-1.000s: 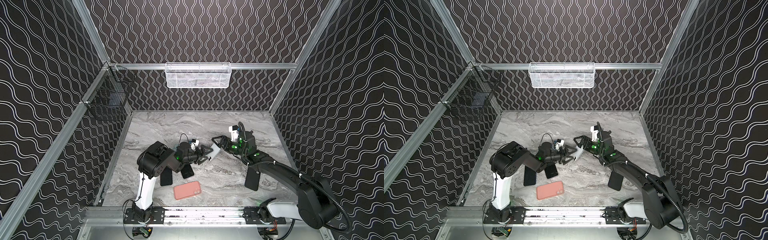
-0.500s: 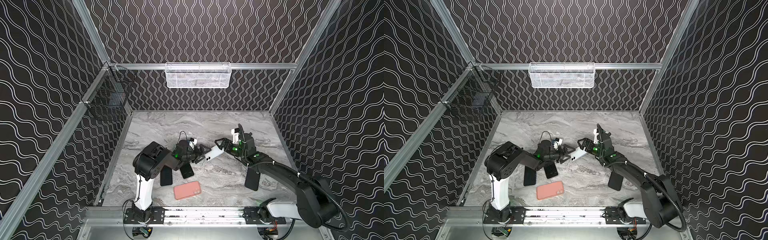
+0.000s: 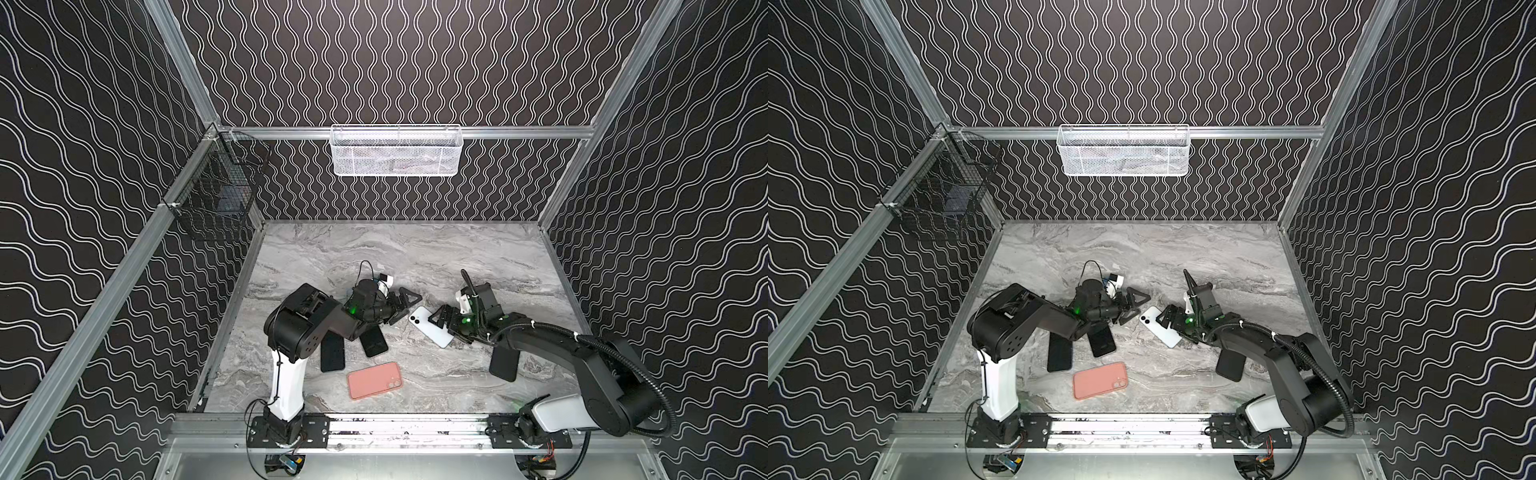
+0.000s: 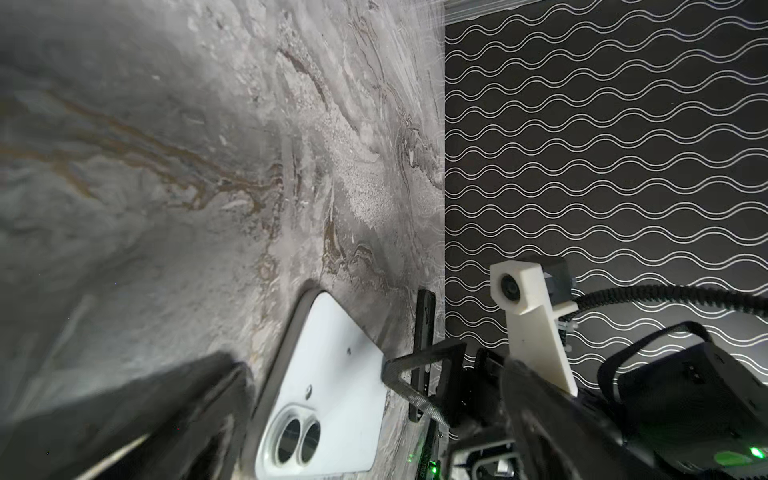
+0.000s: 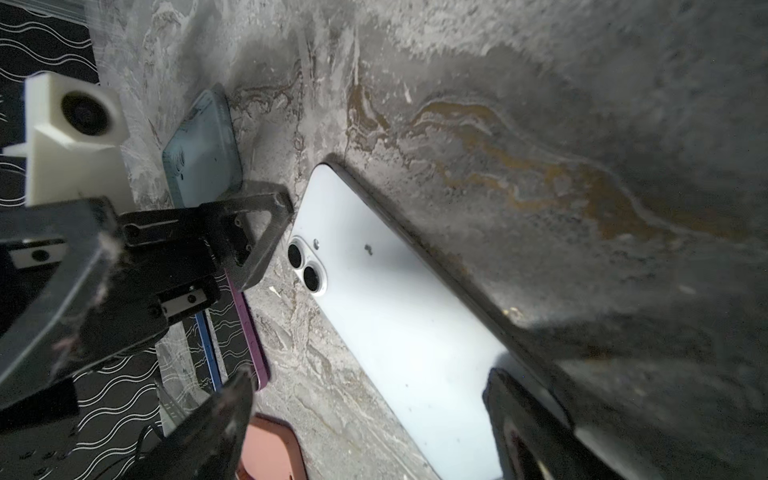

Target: Put the phone into the phone case

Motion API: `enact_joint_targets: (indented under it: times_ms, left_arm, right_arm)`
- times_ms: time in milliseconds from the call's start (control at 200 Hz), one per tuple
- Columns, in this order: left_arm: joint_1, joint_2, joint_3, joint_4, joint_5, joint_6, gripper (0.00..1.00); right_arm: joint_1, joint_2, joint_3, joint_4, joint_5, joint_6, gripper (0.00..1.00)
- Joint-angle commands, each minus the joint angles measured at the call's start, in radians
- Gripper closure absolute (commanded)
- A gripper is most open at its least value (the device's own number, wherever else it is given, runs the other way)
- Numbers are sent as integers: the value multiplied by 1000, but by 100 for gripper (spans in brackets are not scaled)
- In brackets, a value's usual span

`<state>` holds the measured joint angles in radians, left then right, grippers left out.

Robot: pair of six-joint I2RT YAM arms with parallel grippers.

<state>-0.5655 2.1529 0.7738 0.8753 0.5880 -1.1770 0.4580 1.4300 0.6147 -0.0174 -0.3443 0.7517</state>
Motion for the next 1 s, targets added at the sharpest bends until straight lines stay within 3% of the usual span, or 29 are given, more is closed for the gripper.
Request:
enact_joint_targets:
  times_ms: [0,170,330,691,991]
  left_arm:
    - [1,-13,11,-273,-39,67,2]
    - [4,-71,97,-519,-68,197,2]
    - [5,-75,203,-716,-63,282,2]
    - [6,-11,397,-1033,-23,475,2]
    - [9,46,437,-1101,21,526,2]
  right_arm:
    - [1,-39,21,-100,44,14,8]
    - [2,-133,69,-316,134,51,3]
    - [2,-210,-1,-358,125,128,1]
    - [3,-210,-100,-203,59,210,1]
    - [2,-171,-120,-83,37,236,1]
